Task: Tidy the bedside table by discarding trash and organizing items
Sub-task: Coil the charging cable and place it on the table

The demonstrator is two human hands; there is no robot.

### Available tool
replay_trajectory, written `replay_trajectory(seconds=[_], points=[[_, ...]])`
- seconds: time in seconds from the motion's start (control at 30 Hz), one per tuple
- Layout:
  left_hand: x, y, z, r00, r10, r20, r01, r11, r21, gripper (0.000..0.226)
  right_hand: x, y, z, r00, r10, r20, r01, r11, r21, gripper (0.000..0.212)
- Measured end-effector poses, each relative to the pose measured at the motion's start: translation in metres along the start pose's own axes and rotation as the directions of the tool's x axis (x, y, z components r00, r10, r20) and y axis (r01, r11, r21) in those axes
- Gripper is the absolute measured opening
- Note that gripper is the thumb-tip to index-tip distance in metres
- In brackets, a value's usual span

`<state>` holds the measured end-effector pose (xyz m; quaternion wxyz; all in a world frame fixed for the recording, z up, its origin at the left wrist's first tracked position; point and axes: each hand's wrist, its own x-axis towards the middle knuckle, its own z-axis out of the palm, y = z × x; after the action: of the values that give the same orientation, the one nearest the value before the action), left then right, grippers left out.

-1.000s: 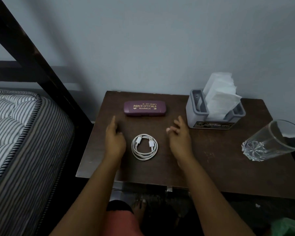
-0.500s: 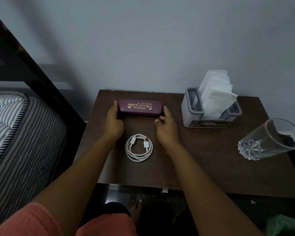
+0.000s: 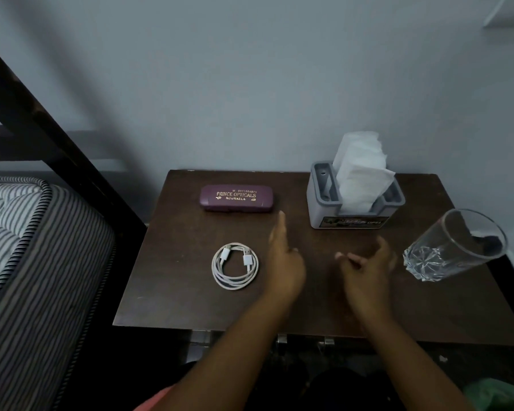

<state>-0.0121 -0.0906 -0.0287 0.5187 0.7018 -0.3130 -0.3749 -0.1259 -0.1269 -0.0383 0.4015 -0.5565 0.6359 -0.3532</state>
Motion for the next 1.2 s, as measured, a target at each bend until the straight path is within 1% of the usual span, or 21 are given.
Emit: replay_trajectory(seconds=[0.07, 0.13, 0.2, 0.3, 0.43, 0.53, 0.7, 0.8, 0.87, 0.93, 1.0, 1.03, 1.07, 1.13, 1.17, 1.2], points=[[0.005, 0.0, 0.012, 0.997, -0.047, 0.059, 0.043, 0.997, 0.056, 0.074, 0.014, 0.003, -0.001, 0.999, 0.023, 0.028, -0.023, 1.0, 0.016, 0.088], [0.008, 0.003, 0.019, 0.993, -0.061, 0.098, 0.053, 0.995, 0.084, 0.075, 0.028, 0.008, -0.001, 0.995, 0.076, 0.062, -0.08, 0.994, 0.071, 0.102], [0.011, 0.006, 0.025, 0.991, -0.061, 0.117, 0.052, 0.995, 0.085, 0.076, 0.04, 0.01, -0.003, 0.991, 0.102, 0.085, -0.113, 0.983, 0.144, 0.106], [0.017, 0.008, 0.032, 0.991, -0.058, 0.119, 0.045, 0.994, 0.103, 0.076, 0.055, 0.006, -0.008, 0.99, 0.074, 0.12, -0.103, 0.96, 0.261, 0.086], [0.019, 0.01, 0.039, 0.992, -0.044, 0.122, 0.032, 0.994, 0.101, 0.08, 0.064, 0.007, -0.012, 0.986, 0.028, 0.167, -0.081, 0.944, 0.319, 0.063], [0.019, 0.008, 0.042, 0.994, -0.028, 0.108, 0.02, 0.997, 0.074, 0.082, 0.063, 0.012, -0.011, 0.986, 0.023, 0.164, -0.077, 0.941, 0.329, 0.062], [0.014, 0.008, 0.041, 0.994, -0.023, 0.103, 0.014, 0.996, 0.085, 0.083, 0.059, 0.014, -0.011, 0.988, 0.039, 0.15, -0.081, 0.955, 0.286, 0.072], [0.009, 0.008, 0.041, 0.998, -0.043, 0.036, 0.04, 0.995, 0.088, 0.081, 0.043, 0.007, -0.016, 0.985, 0.048, 0.167, -0.099, 0.944, 0.315, 0.079], [-0.003, 0.004, 0.042, 0.996, -0.089, -0.032, 0.091, 0.992, 0.085, 0.08, 0.02, 0.011, -0.024, 0.982, 0.038, 0.183, -0.095, 0.943, 0.318, 0.075], [-0.023, -0.003, 0.047, 0.994, -0.102, -0.046, 0.105, 0.992, 0.067, 0.079, -0.007, 0.027, -0.038, 0.982, 0.054, 0.18, -0.108, 0.946, 0.305, 0.064], [-0.046, -0.011, 0.057, 0.995, -0.096, 0.009, 0.096, 0.995, 0.034, 0.078, -0.029, 0.048, -0.057, 0.99, 0.065, 0.122, -0.1, 0.945, 0.31, 0.047], [-0.056, -0.013, 0.064, 0.994, -0.095, 0.057, 0.094, 0.995, 0.017, 0.078, -0.034, 0.056, -0.067, 0.994, 0.082, 0.066, -0.099, 0.945, 0.311, 0.04], [-0.063, -0.014, 0.072, 0.99, -0.092, 0.11, 0.092, 0.996, 0.006, 0.079, -0.035, 0.059, -0.077, 0.994, 0.109, -0.005, -0.102, 0.947, 0.305, 0.039], [-0.071, -0.01, 0.09, 0.975, -0.076, 0.21, 0.075, 0.997, 0.012, 0.079, -0.026, 0.061, -0.097, 0.986, 0.127, -0.112, -0.091, 0.954, 0.287, 0.043], [-0.072, -0.004, 0.098, 0.965, -0.064, 0.255, 0.059, 0.998, 0.028, 0.078, -0.016, 0.062, -0.107, 0.984, 0.132, -0.122, -0.093, 0.955, 0.281, 0.051], [-0.07, 0.001, 0.105, 0.954, -0.055, 0.296, 0.043, 0.998, 0.046, 0.079, -0.006, 0.063, -0.114, 0.987, 0.132, -0.089, -0.103, 0.957, 0.272, 0.061]])
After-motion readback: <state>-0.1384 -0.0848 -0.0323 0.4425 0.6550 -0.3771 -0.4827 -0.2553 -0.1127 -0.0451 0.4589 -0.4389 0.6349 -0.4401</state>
